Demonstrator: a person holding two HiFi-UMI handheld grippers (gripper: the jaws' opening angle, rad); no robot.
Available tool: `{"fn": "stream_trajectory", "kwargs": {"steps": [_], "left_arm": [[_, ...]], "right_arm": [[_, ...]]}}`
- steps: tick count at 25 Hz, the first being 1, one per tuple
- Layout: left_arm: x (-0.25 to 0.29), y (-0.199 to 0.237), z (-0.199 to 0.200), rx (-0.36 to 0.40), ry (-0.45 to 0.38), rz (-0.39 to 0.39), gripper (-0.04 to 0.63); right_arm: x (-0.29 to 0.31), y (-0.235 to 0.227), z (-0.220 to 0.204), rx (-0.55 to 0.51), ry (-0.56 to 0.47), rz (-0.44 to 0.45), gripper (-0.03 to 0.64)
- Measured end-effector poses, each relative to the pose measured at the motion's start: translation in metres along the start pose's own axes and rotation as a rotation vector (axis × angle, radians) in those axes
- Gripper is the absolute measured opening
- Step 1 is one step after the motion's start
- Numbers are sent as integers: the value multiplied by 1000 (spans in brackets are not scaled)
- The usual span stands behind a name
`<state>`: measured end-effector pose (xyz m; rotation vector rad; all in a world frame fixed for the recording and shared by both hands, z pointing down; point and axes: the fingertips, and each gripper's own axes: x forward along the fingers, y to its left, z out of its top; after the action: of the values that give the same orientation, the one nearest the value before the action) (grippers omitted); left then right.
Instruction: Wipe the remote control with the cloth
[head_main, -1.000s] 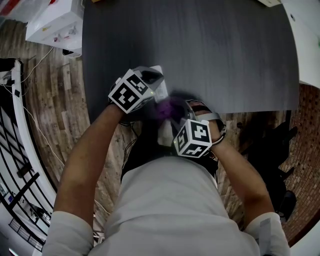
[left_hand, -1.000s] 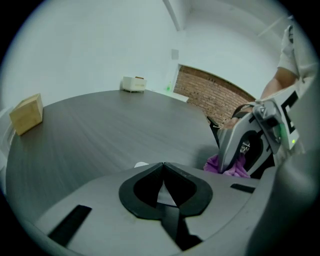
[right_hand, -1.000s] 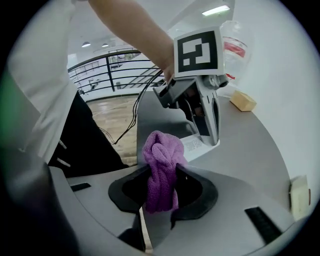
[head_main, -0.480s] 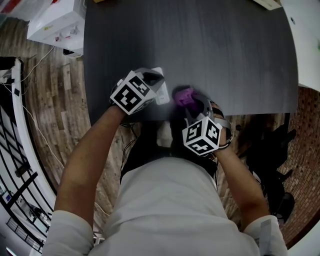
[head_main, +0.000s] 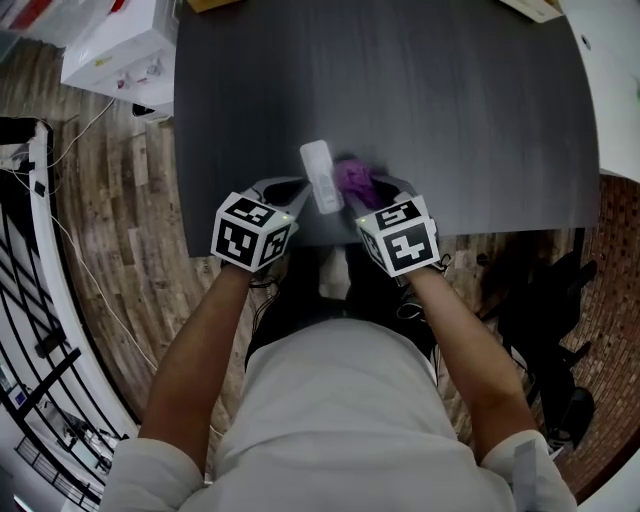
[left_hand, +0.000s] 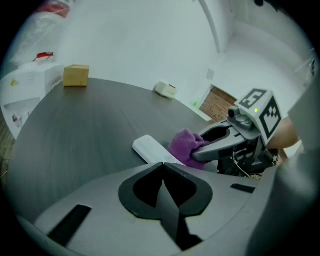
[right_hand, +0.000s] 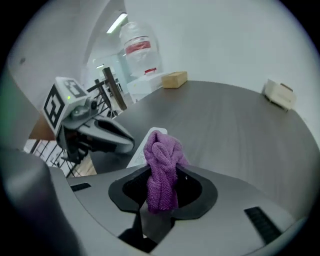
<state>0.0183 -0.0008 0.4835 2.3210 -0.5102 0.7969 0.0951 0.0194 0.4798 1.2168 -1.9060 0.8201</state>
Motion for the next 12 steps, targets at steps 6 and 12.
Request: {"fn": "stream_trajectory", "kwargs": {"steps": [6,12], "left_arm": [[10,-5,-8,77,22,-28,14],[9,-7,-12,169,81,-91,15]], "right_arm": [[4,15,9,220,-31,127,121],[-1,20,25,215,-102,155,121]]}}
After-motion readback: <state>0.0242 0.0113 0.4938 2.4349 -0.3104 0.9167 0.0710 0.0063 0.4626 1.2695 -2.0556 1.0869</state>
